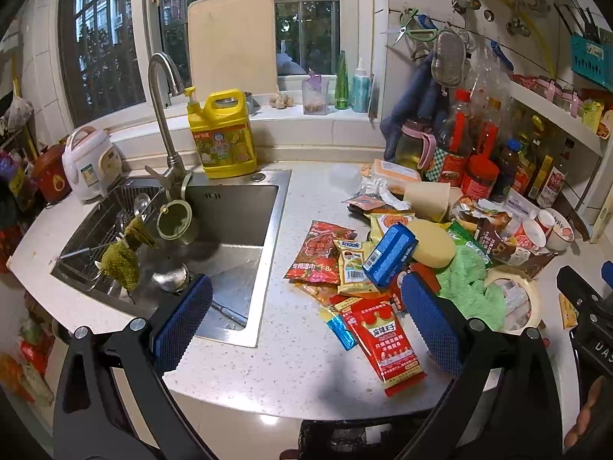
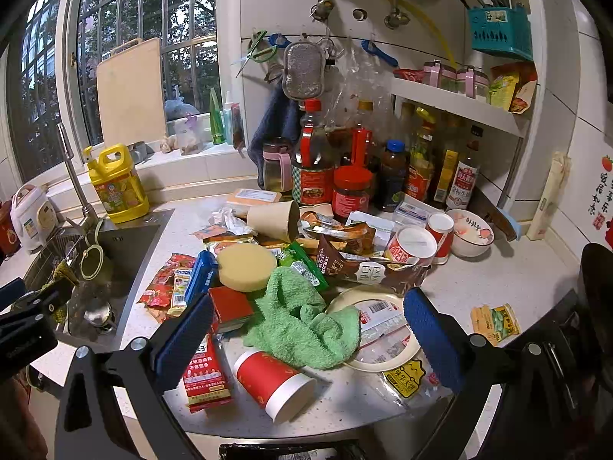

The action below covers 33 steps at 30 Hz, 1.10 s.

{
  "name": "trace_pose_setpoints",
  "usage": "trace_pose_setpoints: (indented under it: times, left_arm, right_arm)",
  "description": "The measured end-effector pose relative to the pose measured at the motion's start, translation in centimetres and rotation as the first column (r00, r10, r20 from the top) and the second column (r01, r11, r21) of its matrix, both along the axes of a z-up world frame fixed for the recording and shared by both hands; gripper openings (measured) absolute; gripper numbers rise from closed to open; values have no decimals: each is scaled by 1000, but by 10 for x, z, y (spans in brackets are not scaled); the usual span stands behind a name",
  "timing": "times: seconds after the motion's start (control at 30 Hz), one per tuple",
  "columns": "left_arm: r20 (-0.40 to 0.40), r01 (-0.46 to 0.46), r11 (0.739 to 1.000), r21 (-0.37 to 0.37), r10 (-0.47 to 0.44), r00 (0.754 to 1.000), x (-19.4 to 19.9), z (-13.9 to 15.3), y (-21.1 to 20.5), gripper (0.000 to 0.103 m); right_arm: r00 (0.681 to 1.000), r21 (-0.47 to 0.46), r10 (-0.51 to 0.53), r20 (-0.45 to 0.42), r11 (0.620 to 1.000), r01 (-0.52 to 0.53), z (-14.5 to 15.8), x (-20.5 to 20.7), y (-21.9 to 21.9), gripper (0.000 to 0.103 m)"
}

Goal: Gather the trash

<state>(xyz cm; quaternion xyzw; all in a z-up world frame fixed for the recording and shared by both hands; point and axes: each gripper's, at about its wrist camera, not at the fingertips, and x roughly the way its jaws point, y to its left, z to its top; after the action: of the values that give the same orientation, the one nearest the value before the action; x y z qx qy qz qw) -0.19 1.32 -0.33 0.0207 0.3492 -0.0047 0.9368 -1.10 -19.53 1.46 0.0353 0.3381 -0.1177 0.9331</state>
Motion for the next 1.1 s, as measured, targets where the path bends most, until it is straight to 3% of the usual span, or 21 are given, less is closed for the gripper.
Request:
trace_pose_setpoints:
  times: [1.1]
  left_arm:
    - [-5,-6,1000,-2,6,1000,3,0,-8,96]
  right_arm:
    - [1000,0,0,1,1000,0,0,-1,1,98]
